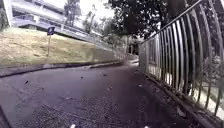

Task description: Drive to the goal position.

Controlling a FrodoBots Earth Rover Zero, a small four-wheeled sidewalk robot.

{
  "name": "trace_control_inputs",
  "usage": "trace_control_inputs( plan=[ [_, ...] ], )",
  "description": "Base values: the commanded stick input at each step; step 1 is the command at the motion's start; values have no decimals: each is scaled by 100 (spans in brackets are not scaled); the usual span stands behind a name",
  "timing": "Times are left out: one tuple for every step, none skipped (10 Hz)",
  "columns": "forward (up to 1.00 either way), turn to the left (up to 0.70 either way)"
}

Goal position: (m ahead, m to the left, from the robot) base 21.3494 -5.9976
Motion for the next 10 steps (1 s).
trace_control_inputs(
  plan=[
    [70, 0],
    [70, 0],
    [70, 0],
    [70, 0],
    [85, 0],
    [85, 0],
    [85, 0],
    [85, 0],
    [85, 0],
    [85, 0]
  ],
)
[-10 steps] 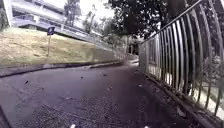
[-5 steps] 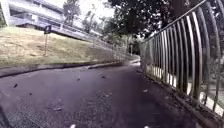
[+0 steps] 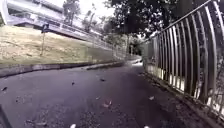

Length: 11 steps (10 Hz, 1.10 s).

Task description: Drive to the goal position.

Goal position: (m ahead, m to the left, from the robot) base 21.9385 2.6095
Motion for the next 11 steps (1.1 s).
trace_control_inputs(
  plan=[
    [85, 0],
    [85, 0],
    [85, 0],
    [85, 0],
    [85, 0],
    [85, 0],
    [85, 0],
    [85, 0],
    [85, 0],
    [85, 0],
    [85, 0]
  ],
)
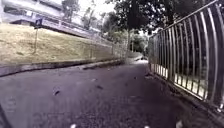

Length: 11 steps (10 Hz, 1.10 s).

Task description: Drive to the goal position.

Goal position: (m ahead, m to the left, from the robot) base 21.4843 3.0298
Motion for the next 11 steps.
trace_control_inputs(
  plan=[
    [85, 0],
    [85, 0],
    [85, 0],
    [85, 0],
    [85, 0],
    [85, 0],
    [85, 0],
    [85, 0],
    [85, 0],
    [85, 0],
    [85, 0]
  ],
)
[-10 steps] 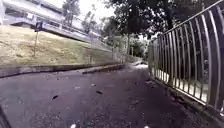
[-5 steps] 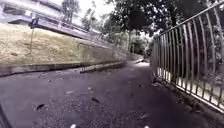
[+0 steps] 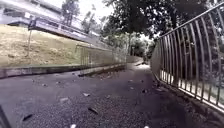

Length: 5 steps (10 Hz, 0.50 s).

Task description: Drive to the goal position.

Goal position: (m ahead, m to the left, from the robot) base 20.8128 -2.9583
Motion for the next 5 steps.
trace_control_inputs(
  plan=[
    [100, 0],
    [100, 0],
    [100, 0],
    [100, 0],
    [100, 0]
  ],
)
